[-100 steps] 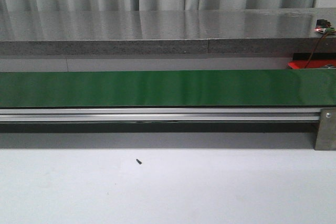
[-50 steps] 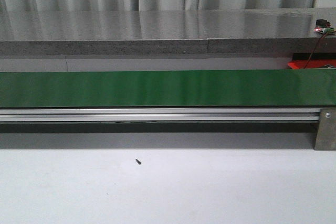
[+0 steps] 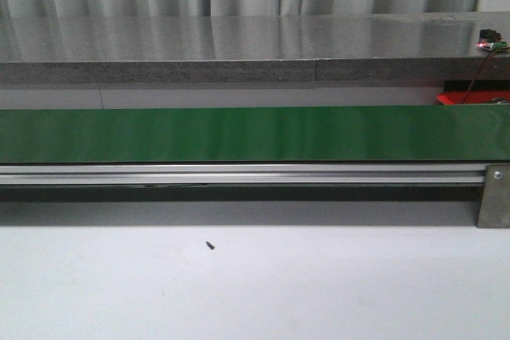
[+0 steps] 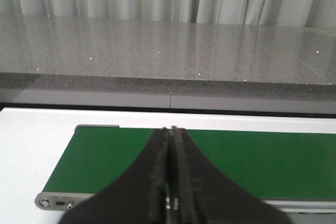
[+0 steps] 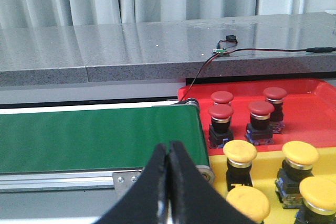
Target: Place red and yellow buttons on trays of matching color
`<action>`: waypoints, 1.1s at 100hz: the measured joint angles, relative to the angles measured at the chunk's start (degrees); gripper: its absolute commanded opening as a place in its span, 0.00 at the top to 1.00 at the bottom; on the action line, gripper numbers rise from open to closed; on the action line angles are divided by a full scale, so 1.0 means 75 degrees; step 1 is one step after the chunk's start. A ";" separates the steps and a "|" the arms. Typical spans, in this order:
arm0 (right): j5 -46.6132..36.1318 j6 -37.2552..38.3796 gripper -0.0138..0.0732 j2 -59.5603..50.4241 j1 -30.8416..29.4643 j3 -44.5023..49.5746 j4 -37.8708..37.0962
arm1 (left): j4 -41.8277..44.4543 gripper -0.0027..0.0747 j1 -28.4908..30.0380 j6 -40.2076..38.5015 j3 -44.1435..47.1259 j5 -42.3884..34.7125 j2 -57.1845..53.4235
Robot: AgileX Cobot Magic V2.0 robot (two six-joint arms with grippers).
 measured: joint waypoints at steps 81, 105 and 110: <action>0.0000 0.0000 0.92 0.0000 0.0000 0.0000 0.0000 | 0.0111 0.99 -0.0111 -0.0428 0.2207 -0.1470 -0.1319; 0.0000 0.0000 0.92 0.0000 0.0000 0.0000 -0.0003 | 0.0111 0.99 -0.0111 -0.0428 0.2207 -0.1438 -0.1319; 0.0000 0.0000 0.92 0.0000 0.0000 0.0000 -0.0003 | 0.0111 0.99 -0.0111 -0.0428 0.2207 -0.1438 -0.1319</action>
